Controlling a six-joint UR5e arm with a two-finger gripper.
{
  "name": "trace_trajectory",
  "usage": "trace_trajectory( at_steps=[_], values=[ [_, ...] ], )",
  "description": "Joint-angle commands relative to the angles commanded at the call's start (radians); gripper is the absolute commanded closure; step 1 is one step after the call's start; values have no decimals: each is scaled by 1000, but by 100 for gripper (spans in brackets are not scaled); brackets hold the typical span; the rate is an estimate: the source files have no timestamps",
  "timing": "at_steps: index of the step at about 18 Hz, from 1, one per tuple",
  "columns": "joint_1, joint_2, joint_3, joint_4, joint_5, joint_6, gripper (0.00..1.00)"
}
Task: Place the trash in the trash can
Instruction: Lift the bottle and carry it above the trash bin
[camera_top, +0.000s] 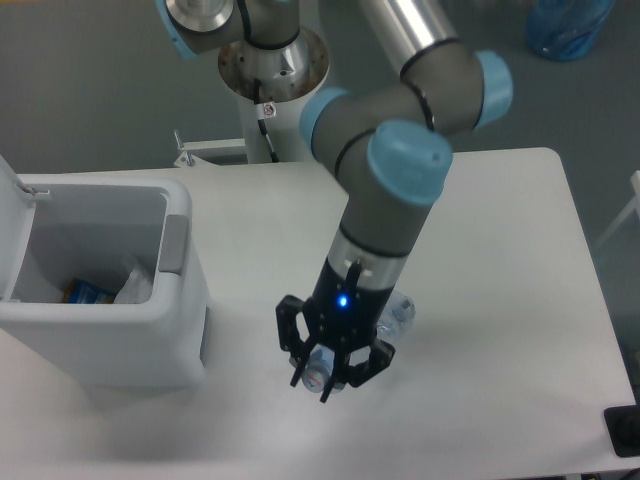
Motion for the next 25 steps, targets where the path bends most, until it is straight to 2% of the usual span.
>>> trace_trajectory(
  at_steps=[5,12,18,23,25],
  values=[
    [11,46,28,3,-127,-28,100],
    [14,117,29,3,-302,-134,100],
    [28,141,26,15,-526,-187,100],
    [25,157,14,15,-624,-186,100],
    [25,158,5,15,-699,-187,100]
  ],
)
